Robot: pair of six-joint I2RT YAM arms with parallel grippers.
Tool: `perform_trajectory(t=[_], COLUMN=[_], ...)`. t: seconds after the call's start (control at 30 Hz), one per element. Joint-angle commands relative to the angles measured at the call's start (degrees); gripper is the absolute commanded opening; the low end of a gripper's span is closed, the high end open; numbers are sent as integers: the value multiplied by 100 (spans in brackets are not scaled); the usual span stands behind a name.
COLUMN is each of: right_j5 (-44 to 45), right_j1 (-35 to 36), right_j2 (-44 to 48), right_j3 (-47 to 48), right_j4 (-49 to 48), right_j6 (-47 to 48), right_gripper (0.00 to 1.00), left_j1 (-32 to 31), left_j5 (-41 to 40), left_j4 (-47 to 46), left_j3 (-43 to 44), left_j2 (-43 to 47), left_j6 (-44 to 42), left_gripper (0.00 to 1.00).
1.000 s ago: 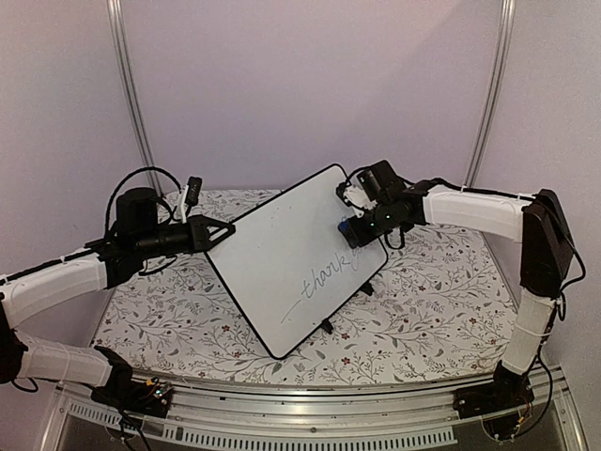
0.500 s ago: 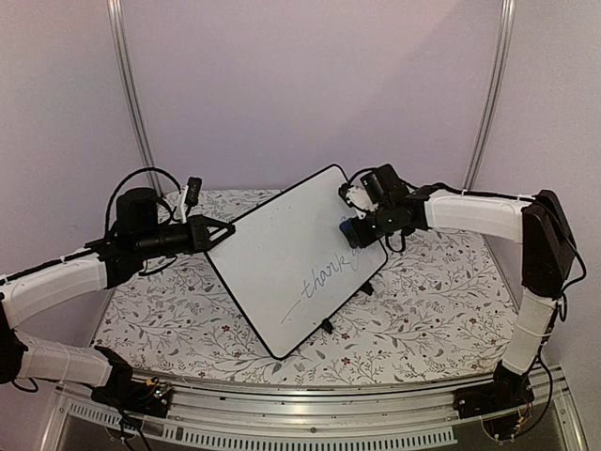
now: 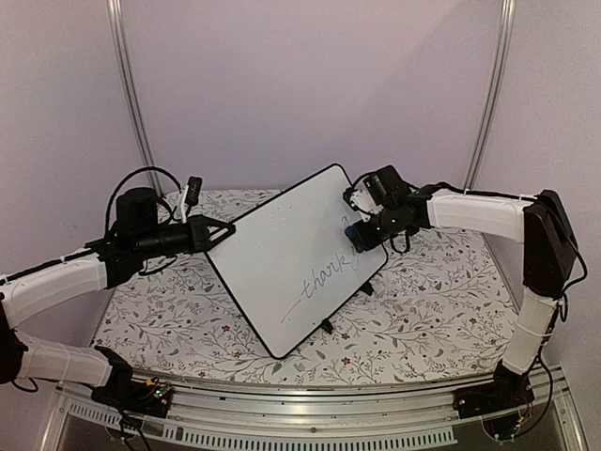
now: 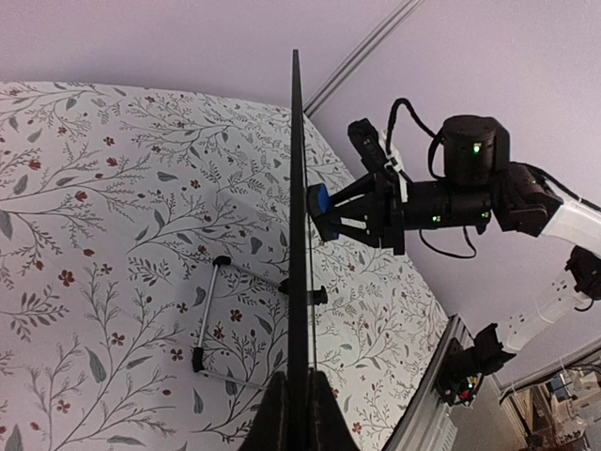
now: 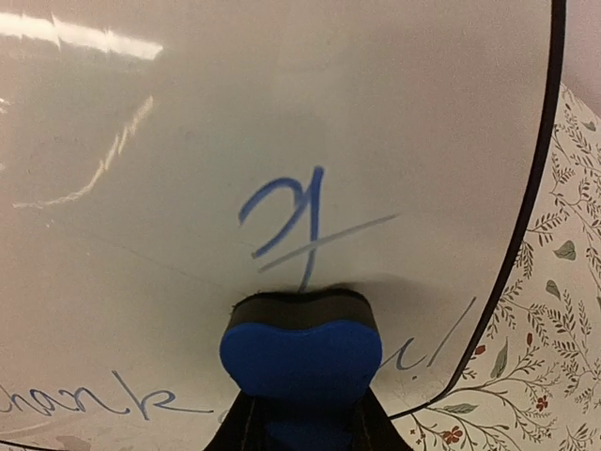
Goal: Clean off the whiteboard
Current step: Erase the whiteboard on the whiteboard stand.
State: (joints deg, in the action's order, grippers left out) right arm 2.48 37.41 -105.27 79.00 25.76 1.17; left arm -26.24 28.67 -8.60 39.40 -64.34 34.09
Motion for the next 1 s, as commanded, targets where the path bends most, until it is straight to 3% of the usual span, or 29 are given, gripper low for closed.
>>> perform_trajectory(t=[0.0, 0.23, 0.67, 0.97], right_j5=[-107, -142, -187, -187], right_j1=[-39, -83, -85, -122], right_j2=[-388, -712, -170, -170], right_j3=[736, 1232, -329, -24], right_j4=[-50, 118, -299, -313], right_j6=[136, 243, -58, -49], right_gripper=[0, 0, 0, 0], left_j1=[-95, -86, -90, -90], left_j5=[390, 381, 432, 436], left_j4=[-642, -627, -656, -663], left_j3=[107, 119, 114, 104], left_j2=[176, 176, 185, 202], left_j6=[-298, -313, -276, -271], left_gripper=[0, 0, 0, 0])
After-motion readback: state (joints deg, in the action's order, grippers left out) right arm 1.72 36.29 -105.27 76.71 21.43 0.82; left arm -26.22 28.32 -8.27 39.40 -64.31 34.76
